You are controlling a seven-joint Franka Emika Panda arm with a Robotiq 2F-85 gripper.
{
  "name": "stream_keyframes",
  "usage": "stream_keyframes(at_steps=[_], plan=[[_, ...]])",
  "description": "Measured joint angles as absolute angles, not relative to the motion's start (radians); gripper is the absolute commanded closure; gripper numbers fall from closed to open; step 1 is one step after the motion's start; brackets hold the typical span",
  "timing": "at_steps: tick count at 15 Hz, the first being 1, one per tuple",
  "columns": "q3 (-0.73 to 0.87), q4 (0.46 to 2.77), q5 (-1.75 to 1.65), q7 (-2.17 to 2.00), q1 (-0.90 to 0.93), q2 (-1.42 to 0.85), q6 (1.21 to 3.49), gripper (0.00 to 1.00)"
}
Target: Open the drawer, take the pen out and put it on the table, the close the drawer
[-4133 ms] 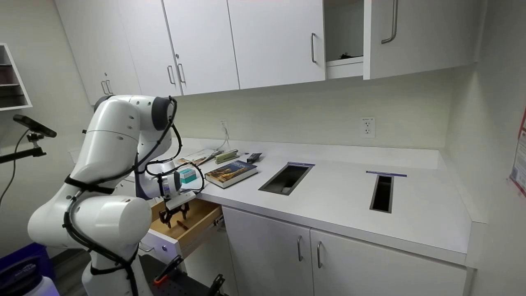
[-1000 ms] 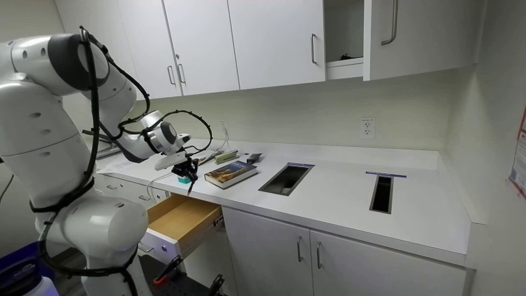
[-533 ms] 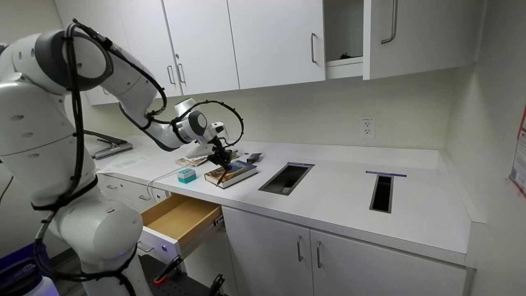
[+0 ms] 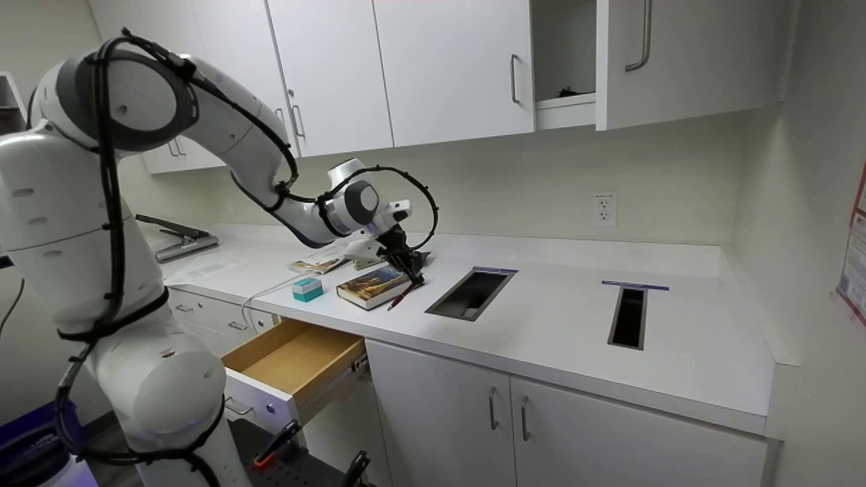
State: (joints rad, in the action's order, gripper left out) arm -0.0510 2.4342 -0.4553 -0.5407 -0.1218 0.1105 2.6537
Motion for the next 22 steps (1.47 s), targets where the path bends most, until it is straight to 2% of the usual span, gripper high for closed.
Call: stream_keyframes(at_steps=[1,7,15,22], plan=[[-0.052,2.432,-0.455,-0.545,-0.121,0.109,2.654,0.96],[-0.017,2.360,-0.429,-0.661,-0.132,0.064,2.654,0.95],[0.175,1.987,-0.270,-0.770,-0.147,-0.276,2.641,0.96],[0.248,1.792,-0.067,-0.796,-0.145,-0.520,2.638,0.96]])
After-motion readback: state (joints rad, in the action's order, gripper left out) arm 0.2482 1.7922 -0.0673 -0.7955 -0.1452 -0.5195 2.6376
